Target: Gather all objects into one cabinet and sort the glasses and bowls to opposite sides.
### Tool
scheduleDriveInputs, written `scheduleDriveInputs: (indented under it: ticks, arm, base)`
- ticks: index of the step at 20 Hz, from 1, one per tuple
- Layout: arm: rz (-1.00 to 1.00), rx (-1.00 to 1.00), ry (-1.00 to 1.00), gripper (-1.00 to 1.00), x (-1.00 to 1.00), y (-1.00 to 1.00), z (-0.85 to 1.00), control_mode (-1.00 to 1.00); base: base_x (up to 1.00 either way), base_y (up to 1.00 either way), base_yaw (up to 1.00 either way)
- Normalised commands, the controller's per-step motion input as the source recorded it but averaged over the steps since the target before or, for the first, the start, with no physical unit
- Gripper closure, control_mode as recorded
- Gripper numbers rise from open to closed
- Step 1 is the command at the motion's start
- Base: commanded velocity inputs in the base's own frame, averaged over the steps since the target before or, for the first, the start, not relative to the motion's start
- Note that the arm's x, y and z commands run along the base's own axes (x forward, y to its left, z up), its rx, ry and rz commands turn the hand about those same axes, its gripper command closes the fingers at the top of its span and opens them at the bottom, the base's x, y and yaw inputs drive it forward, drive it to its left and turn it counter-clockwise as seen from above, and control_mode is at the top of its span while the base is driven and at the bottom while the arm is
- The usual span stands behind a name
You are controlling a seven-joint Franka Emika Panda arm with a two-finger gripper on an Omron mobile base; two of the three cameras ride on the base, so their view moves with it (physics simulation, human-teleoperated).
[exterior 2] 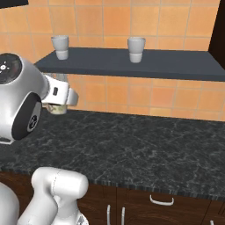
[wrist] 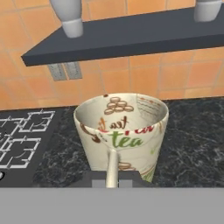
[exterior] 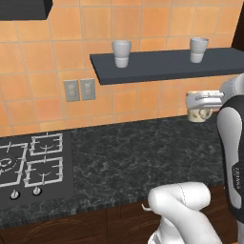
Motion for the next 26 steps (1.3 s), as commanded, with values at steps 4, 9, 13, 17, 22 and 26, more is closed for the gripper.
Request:
scheduleDriveInputs:
  ticks: [4, 9, 13, 17, 22, 26]
  arm:
    - [0.0, 0.0, 0.0, 1.0, 0.0, -0.12, -0.18, -1.0]
    - [0.0, 0.0, 0.0, 1.0, 0.0, -0.12, -0.07, 1.0]
    - [0.0, 0.0, 0.0, 1.0, 0.0, 0.0, 0.0, 1.0]
    - [0.0, 0.0, 0.0, 1.0, 0.0, 0.0, 0.0, 1.0]
    - [0.0, 0.0, 0.0, 1.0, 0.0, 0.0, 0.0, 1.0]
    - [0.0, 0.0, 0.0, 1.0, 0.0, 0.0, 0.0, 1.0]
  base:
    - [0.0, 0.0, 0.0]
    - [0.0, -0.03, 0.0]
    - [-0.5, -0.45, -0.07]
    - [-0.6, -0.59, -0.43]
    - [-0.07, -0.35, -0.76]
    - [0.0, -0.14, -0.91]
